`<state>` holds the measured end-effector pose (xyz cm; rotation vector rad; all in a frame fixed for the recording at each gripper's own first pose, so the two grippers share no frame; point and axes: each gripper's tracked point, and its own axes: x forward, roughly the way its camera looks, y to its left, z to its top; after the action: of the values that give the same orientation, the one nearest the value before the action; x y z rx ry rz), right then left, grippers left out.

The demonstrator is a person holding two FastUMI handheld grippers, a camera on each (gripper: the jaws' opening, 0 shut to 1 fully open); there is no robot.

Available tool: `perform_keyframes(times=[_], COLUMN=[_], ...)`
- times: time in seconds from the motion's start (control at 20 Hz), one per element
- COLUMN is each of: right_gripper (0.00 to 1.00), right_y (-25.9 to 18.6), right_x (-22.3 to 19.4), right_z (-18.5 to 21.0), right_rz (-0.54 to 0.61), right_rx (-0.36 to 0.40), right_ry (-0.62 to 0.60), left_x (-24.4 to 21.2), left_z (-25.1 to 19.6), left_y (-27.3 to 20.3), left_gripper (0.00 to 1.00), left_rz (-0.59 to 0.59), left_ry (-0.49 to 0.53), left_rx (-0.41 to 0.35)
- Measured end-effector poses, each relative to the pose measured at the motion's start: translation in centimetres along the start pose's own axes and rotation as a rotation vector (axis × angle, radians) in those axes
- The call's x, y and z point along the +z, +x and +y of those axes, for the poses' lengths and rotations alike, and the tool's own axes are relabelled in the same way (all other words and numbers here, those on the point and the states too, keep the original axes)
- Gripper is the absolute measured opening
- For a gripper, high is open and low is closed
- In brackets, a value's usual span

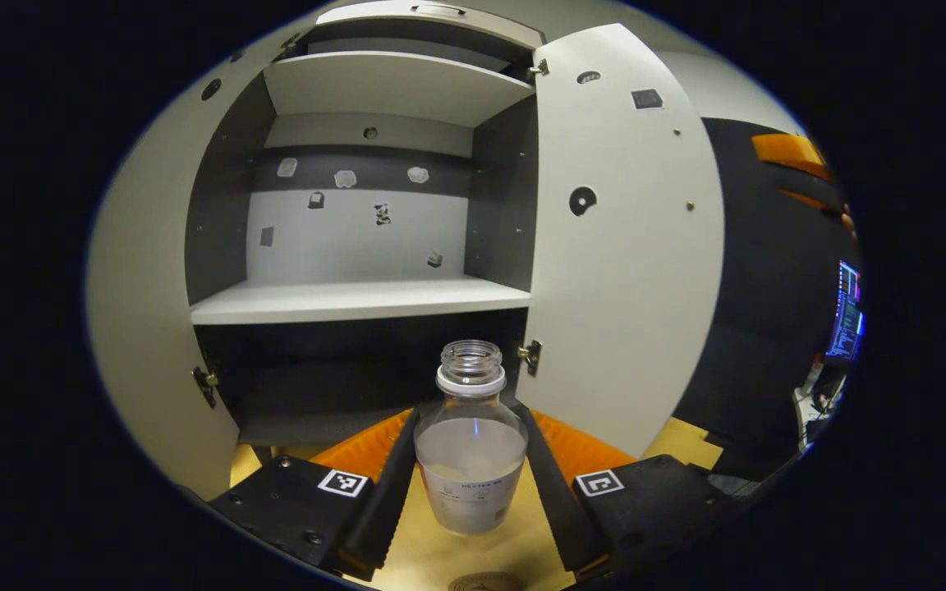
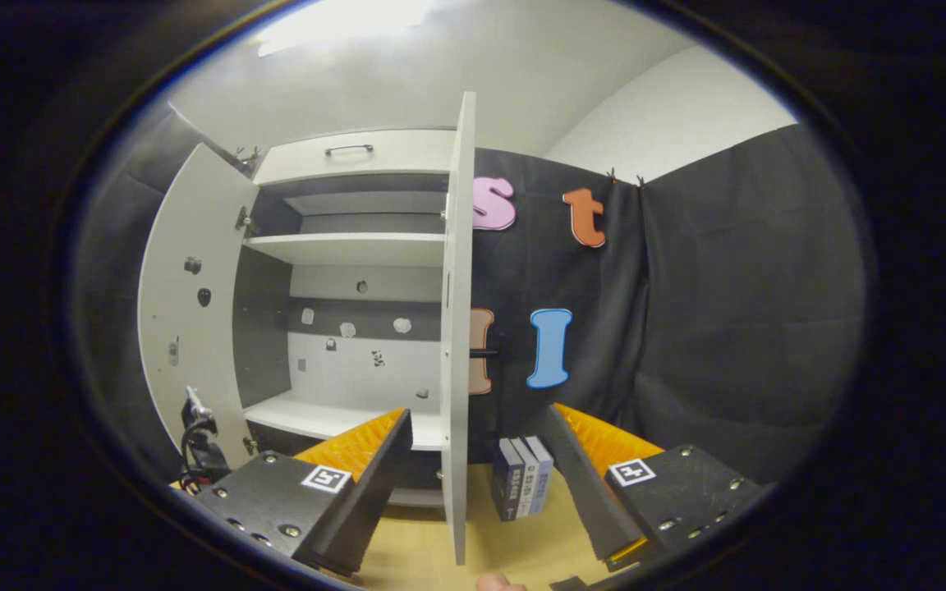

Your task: Grasp the bottle in the cabinet with the left hand and place it on the coaster, then close the right door with the right hand and the left door with the left hand.

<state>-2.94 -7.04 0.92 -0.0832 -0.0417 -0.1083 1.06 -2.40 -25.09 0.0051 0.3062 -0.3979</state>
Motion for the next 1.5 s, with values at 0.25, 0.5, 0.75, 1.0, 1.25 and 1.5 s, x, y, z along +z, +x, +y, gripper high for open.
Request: perform_keyframes(times=[0.25,0.5,0.75,1.0,1.25,1.5], right_gripper=[0.98,0.98,0.98,0.98,0.96,0.96], right_y=[0.2,0.1,0.1,-0.1,-0.1,0.0], right_x=[-0.2,-0.8,-1.4,-1.7,-1.6,-1.9], right_z=[0.1,0.9,2.1,2.7,3.1,3.5], right_rz=[0.005,0.02,0.044,0.053,0.056,0.065], right_rx=[0.009,0.035,0.071,0.093,0.104,0.117], right_ry=[-0.015,-0.055,-0.081,-0.123,-0.114,-0.12], left_x=[-5.0,-10.1,-13.9,-16.1,-16.4,-16.9], left_z=[-0.8,-1.4,-2.0,-2.1,-1.7,-1.7], left_y=[-2.5,-4.2,-4.9,-4.7,-5.2,-6.2], left_gripper=[0.77,0.78,0.78,0.78,0.79,0.82], left_rz=[0.052,0.122,0.188,0.215,0.202,0.235], left_ry=[0.017,-0.014,-0.069,-0.082,-0.085,-0.041], left_rx=[-0.01,-0.014,-0.037,-0.035,-0.011,0.006])
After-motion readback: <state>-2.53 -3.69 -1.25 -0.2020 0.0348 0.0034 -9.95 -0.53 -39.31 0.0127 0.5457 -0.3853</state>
